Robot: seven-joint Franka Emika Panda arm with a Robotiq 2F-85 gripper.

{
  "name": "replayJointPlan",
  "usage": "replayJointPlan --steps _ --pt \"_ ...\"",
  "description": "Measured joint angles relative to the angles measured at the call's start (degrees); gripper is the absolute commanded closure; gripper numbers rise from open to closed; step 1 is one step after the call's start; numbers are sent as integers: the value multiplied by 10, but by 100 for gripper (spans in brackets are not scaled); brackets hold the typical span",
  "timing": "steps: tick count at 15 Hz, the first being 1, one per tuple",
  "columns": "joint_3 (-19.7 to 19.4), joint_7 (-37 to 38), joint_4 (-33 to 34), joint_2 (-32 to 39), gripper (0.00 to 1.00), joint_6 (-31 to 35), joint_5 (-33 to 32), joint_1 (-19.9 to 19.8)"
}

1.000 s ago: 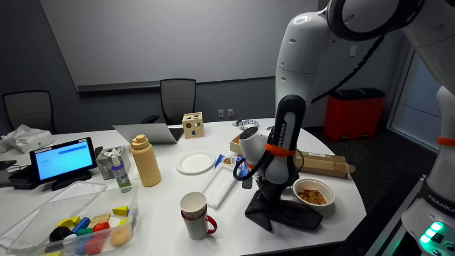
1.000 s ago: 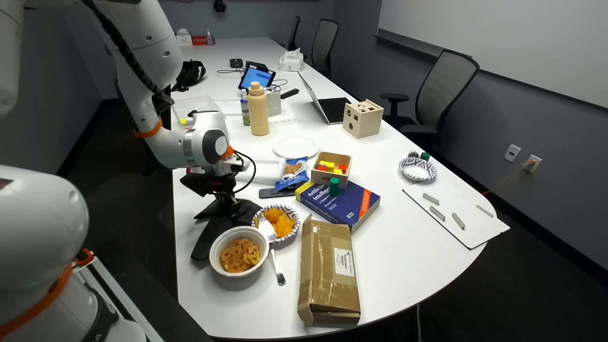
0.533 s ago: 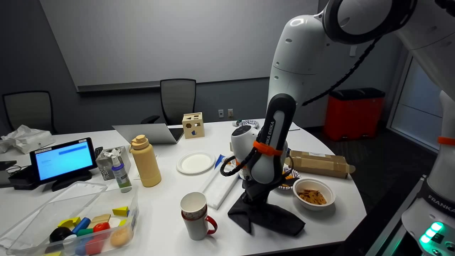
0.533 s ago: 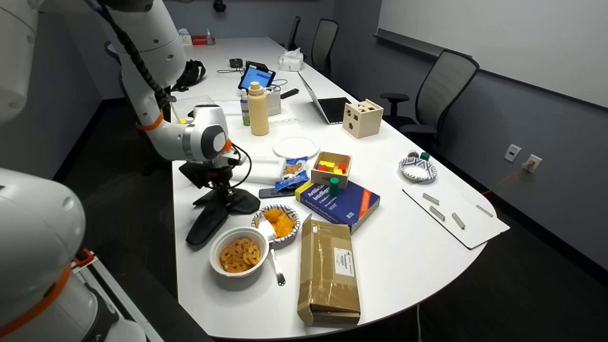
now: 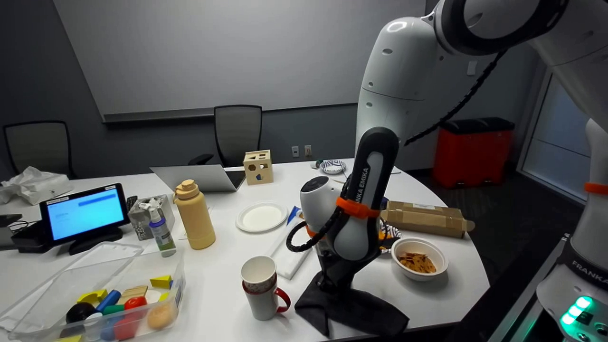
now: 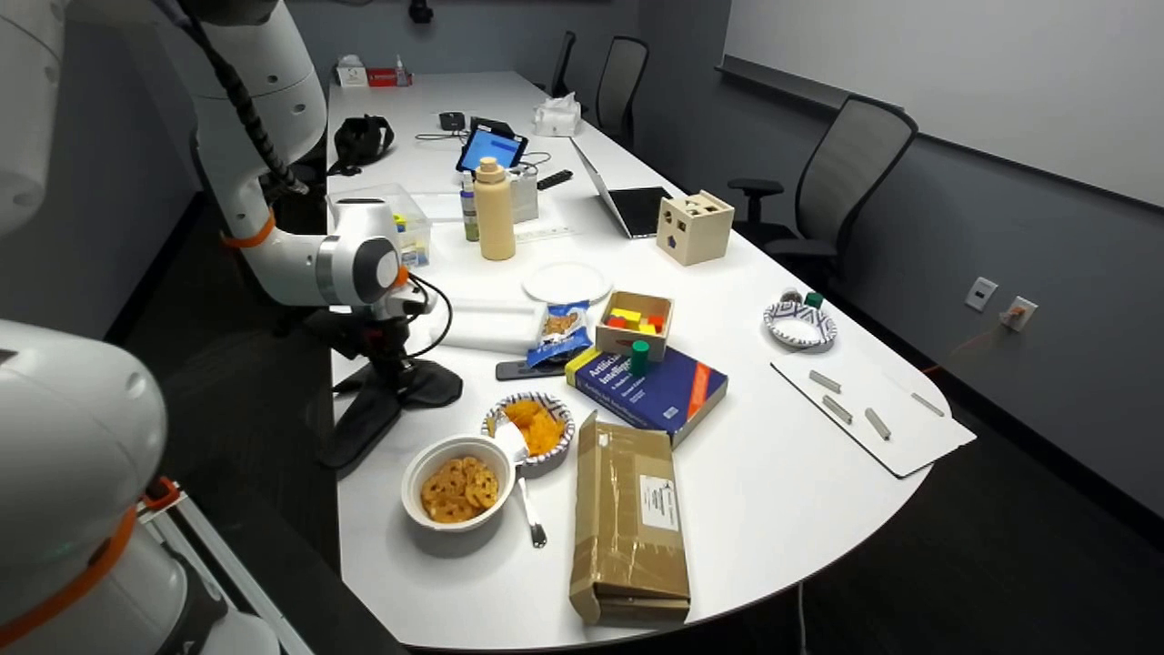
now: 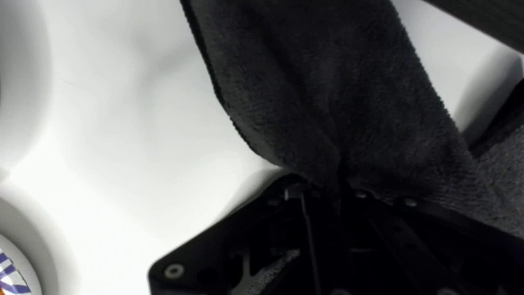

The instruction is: Wipe the section of the table near the bowls using the grey rag

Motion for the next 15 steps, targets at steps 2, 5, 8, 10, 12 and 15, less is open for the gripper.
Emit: replayJointPlan --steps 2,5,8,10,12,15 --pt "-20 4 -10 -7 98 -27 -14 26" --pt "-69 30 -32 -13 98 -62 -53 70" --pt "-102 50 -48 -14 98 -63 -78 87" --pt "-111 54 -53 -14 98 -48 -80 87" --pt "-115 61 -56 -14 98 -25 -80 83" --pt "-118 73 -56 -12 98 13 -74 76"
